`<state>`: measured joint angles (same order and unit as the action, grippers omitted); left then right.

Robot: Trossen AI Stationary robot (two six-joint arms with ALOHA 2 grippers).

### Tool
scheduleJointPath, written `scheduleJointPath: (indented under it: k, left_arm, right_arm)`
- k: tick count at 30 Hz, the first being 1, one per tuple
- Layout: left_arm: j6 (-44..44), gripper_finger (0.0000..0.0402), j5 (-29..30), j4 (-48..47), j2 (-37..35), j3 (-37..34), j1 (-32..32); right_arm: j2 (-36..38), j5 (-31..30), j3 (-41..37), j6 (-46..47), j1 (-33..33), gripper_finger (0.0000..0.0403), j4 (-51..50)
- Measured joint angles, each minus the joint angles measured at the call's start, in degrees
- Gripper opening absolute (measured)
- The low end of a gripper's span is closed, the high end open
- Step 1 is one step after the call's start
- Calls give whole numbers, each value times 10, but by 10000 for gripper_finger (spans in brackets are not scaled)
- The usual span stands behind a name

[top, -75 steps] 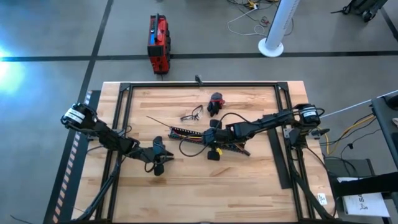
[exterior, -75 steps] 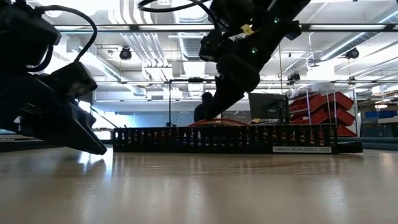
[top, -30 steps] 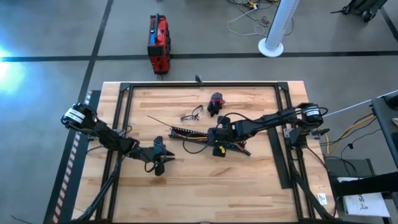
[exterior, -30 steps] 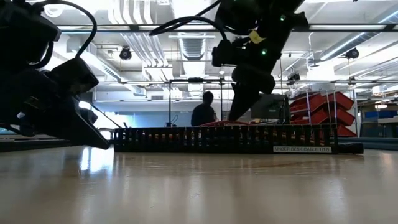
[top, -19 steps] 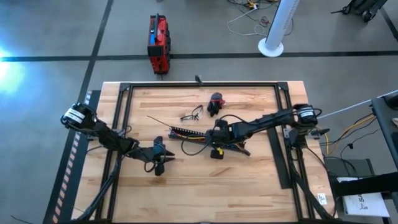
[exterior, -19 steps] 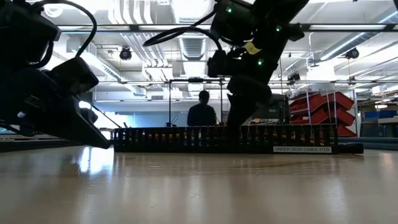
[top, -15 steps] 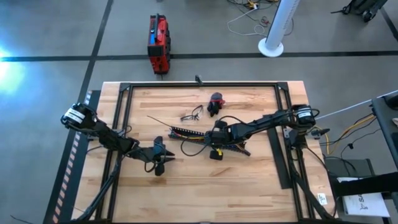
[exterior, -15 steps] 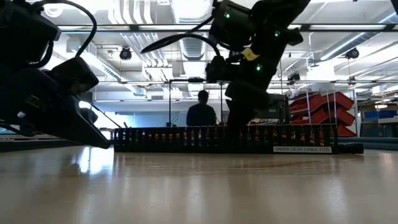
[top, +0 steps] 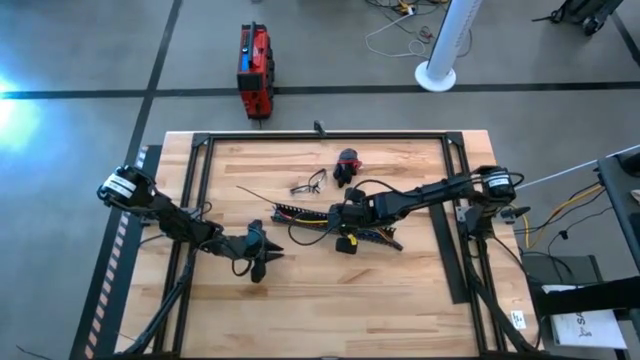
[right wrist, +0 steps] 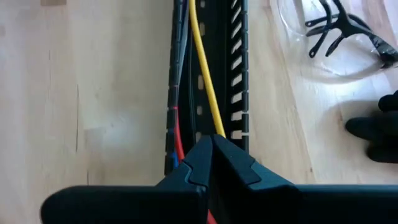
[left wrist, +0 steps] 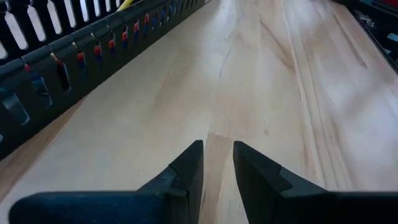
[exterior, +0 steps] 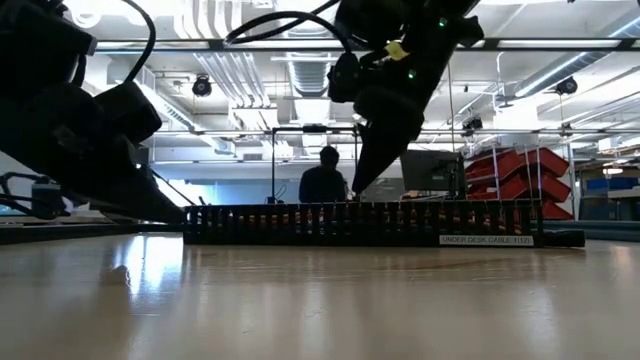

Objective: Ziptie cables
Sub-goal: Put the ziptied cable wires into the black cable duct

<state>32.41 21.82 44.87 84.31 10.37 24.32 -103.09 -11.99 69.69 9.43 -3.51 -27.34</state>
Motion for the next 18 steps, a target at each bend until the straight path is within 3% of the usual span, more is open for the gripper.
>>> scheduleJointPath:
  k: [18]
  left_arm:
    - [-4, 73, 2, 1, 1, 0, 0]
  right_arm:
    - [-49, -1, -3, 26, 16, 2, 15]
